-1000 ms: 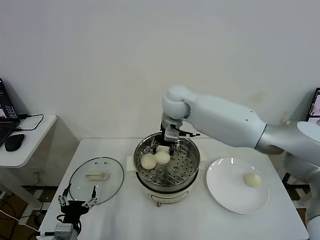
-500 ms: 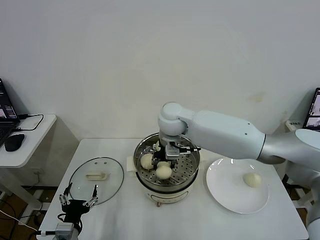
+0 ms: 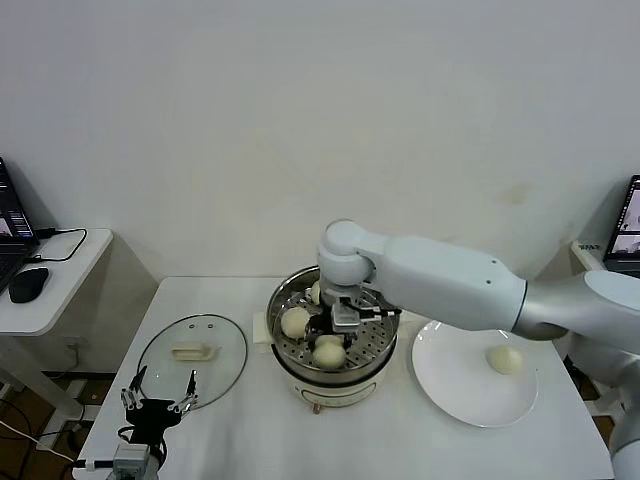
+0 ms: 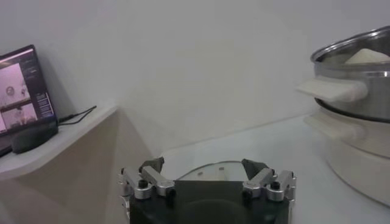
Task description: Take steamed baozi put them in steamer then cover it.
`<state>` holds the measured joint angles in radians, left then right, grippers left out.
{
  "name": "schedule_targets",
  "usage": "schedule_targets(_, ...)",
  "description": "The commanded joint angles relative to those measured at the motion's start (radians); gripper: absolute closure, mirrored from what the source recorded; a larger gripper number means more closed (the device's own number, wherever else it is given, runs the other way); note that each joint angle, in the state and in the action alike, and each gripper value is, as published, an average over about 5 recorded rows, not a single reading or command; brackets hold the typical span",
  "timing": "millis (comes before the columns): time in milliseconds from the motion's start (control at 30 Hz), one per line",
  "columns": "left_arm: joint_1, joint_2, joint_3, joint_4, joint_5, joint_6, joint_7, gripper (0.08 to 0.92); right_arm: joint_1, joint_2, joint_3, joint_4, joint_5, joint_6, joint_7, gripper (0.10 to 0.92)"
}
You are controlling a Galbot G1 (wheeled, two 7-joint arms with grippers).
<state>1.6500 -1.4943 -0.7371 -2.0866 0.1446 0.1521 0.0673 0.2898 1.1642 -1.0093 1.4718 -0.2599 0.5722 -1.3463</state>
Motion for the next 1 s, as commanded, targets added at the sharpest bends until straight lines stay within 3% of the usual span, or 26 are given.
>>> schedule_targets(33, -0.001, 0.000, 0.004, 0.002, 0.002, 0.000, 0.002, 0.177, 0.007, -0.016, 0.011, 0.010, 0.060, -0.060, 0.031, 0.230)
schedule_targets(300, -0.003, 0.001, 0.013, -0.004, 0.008, 0.001, 0.009, 0.177, 0.060, -0.119, 0.129, 0.035, 0.135, -0.154, 0.025, 0.203)
schedule_targets(667, -0.009, 0.013, 0.039, -0.026, 0.000, 0.011, 0.039, 0.177, 0.091, -0.445, 0.282, 0.105, 0.351, -0.805, -0.003, 0.203)
schedule_targets(833, -0.010, 0.019, 0.050, -0.035, -0.007, 0.021, 0.049, 0.177, 0.036, -0.595, 0.328, 0.100, 0.298, -0.934, 0.004, 0.203)
schedule_targets(1000, -0.003, 0.022, 0.052, -0.035, -0.011, 0.022, 0.049, 0.177, -0.074, -0.693, 0.403, 0.082, 0.220, -0.942, 0.003, 0.203)
